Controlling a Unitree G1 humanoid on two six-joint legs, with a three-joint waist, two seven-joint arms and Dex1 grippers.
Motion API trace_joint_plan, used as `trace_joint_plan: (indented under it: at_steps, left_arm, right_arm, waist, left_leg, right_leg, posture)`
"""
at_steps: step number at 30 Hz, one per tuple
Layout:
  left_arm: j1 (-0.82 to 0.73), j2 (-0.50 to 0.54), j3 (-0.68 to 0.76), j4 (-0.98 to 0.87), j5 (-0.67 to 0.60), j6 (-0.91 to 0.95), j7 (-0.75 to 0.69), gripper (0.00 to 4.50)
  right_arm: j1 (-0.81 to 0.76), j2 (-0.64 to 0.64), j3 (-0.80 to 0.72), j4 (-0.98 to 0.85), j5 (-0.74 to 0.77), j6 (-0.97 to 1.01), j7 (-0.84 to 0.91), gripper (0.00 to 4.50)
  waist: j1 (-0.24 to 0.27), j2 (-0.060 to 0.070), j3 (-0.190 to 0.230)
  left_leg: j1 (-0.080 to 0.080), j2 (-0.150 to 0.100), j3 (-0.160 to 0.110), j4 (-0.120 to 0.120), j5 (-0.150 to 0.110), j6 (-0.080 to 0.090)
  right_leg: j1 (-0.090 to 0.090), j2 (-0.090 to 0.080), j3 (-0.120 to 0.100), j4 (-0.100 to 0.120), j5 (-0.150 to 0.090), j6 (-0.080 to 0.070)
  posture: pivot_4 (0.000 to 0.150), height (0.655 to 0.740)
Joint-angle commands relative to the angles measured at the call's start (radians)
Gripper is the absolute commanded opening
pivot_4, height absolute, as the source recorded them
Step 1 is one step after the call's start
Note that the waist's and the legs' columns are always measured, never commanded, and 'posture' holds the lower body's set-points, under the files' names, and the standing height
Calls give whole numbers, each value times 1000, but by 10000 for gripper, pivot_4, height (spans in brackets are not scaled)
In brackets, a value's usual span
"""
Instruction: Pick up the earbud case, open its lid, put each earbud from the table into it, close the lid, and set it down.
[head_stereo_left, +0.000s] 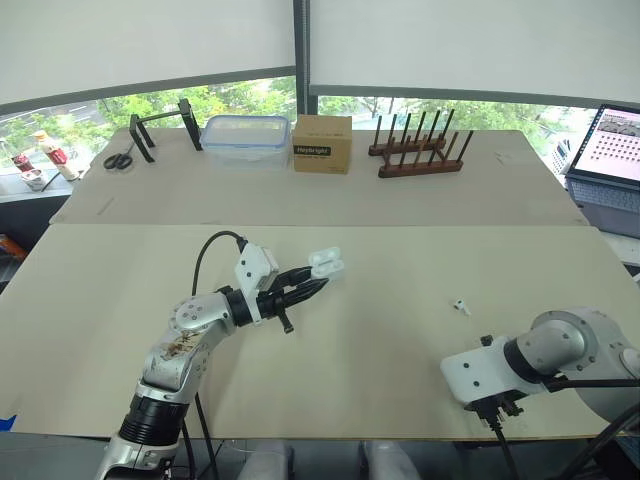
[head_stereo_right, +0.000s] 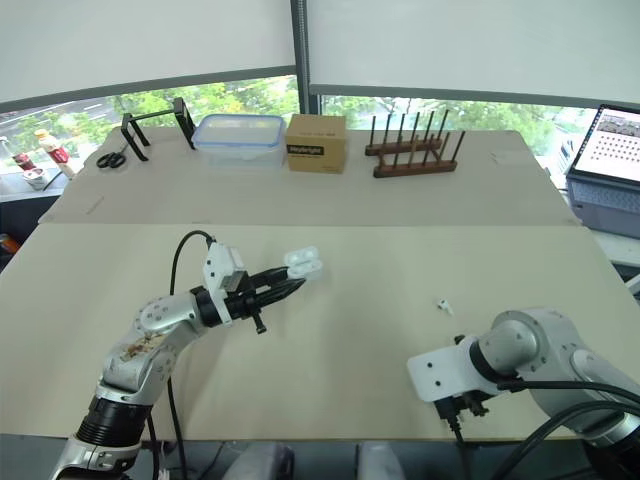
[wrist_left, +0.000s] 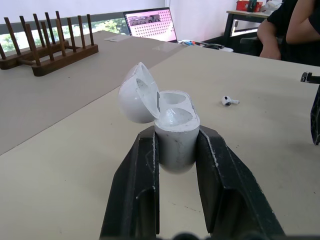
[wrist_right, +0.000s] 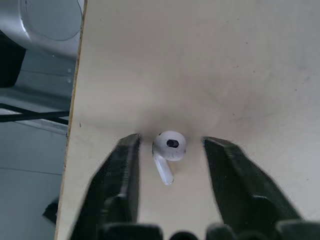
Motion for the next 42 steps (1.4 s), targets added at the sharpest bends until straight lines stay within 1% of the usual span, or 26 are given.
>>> trace_joint_plan:
  at_steps: [1, 2, 9, 11, 14, 17, 20, 22, 25, 27, 29, 30, 33, 36, 42]
  left_arm:
    - [-10, 1, 5, -21, -11, -2, 1, 5167]
    - [-10, 1, 5, -21, -11, -2, 1, 5167]
    - [-12, 2, 5, -17, -10, -3, -2, 5167]
    - [-15, 0, 5, -13, -9, -5, -1, 5167]
    - [-26, -8, 8, -3, -11, -12, 2, 5167]
    - [-48, -22, 17, 11, -13, -22, 12, 5167]
    - [-82, -38, 26, 45, 4, -46, 31, 5167]
    - [-106, -49, 31, 64, 12, -63, 44, 5167]
    - [-131, -64, 35, 85, 14, -82, 58, 5167]
    - [-144, -75, 35, 91, 17, -87, 68, 5167]
    - [-152, -82, 34, 88, 19, -88, 79, 5167]
    - [-156, -86, 34, 89, 19, -87, 82, 5167]
    - [-164, -92, 32, 84, 19, -82, 90, 5167]
    - [-173, -96, 29, 87, 19, -79, 94, 5167]
    - [-185, -89, 39, 82, 10, -66, 93, 5167]
  right_arm:
    - [8, 4, -12, -12, -10, 6, -15, 5122]
    - [8, 5, -14, -13, -10, 9, -16, 3482]
    - [-10, 15, -34, -17, 11, 20, -18, 3503]
    - [-37, 26, -56, -19, 41, 40, -12, 3503]
    - [-136, 89, -87, -17, 112, 143, -17, 3503]
    - [-272, 187, -125, -15, 217, 344, -44, 3503]
    - [-419, 346, -207, 17, 365, 625, -122, 3503]
    - [-475, 478, -286, 25, 434, 780, -216, 3503]
    - [-541, 713, -418, 22, 516, 954, -366, 3503]
    - [-577, 923, -519, 21, 542, 1022, -500, 3503]
    - [-585, 1101, -587, 17, 544, 1032, -629, 3503]
    - [-582, 1168, -607, 16, 543, 1024, -683, 3503]
    - [-544, 1326, -626, 29, 532, 941, -827, 3503]
    - [-512, 1402, -604, 54, 536, 844, -915, 3503]
    - [-460, 1376, -535, 101, 563, 688, -995, 3503]
  waist:
    - [-2, 0, 0]
    - [-4, 0, 0]
    - [-5, 0, 0]
    - [-6, 0, 0]
    - [-7, 0, 0]
    - [-6, 0, 0]
    - [-4, 0, 0]
    - [-1, 0, 0]
    - [2, 0, 0]
    - [1, 0, 0]
    - [-5, 1, -1]
    - [-5, 1, -1]
    - [-6, 1, -1]
    - [-7, 1, -1]
    - [-25, 1, -1]
  left_leg:
    - [0, 0, 0, 0, 0, 0]
    - [0, 0, 0, 0, 0, 0]
    - [0, 0, 0, 0, 0, 0]
    - [0, 0, 0, 0, 0, 0]
    - [0, 0, 0, 0, 0, 0]
    - [0, 0, -1, 0, 0, 0]
    - [-1, 0, -2, 0, 0, 0]
    - [-1, 0, -4, 0, 0, 0]
    - [-3, 0, -8, 0, 0, 0]
    - [-4, -1, -9, 1, 0, -1]
    - [-4, -1, -10, 1, 1, -1]
    - [-4, -1, -10, 1, 1, -1]
    - [-4, -3, -12, 1, 1, -2]
    - [-5, -5, -13, 1, 1, -3]
    - [-3, -4, -14, -2, 2, -4]
  right_leg:
    - [0, 0, 0, 0, 0, 0]
    - [0, 0, 0, 0, 0, 0]
    - [0, 0, 0, 0, 0, 0]
    - [0, 0, 0, 0, 0, 0]
    - [0, 0, 0, 0, 0, 0]
    - [-1, 0, 0, 0, 0, 0]
    - [-1, 0, 0, 0, 0, 0]
    - [-1, 0, 0, 1, 0, 0]
    - [-3, 0, -1, 1, 0, -1]
    - [-5, -1, 0, 2, 1, -1]
    - [-6, -1, 0, 4, 1, -1]
    - [-7, -1, 0, 10, 1, -1]
    - [-9, -1, -1, 15, 1, -1]
    - [-9, -3, -1, 15, 1, -1]
    - [-9, -2, -1, 15, 1, -1]
  posture:
    - [1500, 7400]
    - [1500, 7400]
    - [1500, 7400]
    - [1500, 7400]
    - [1500, 7400]
    - [1500, 7400]
    - [1500, 7400]
    - [1500, 7400]
    - [1500, 7400]
    - [1500, 7400]
    - [1500, 7400]
    - [1500, 7400]
    - [1500, 7400]
    - [1500, 7400]
    - [1500, 7400]
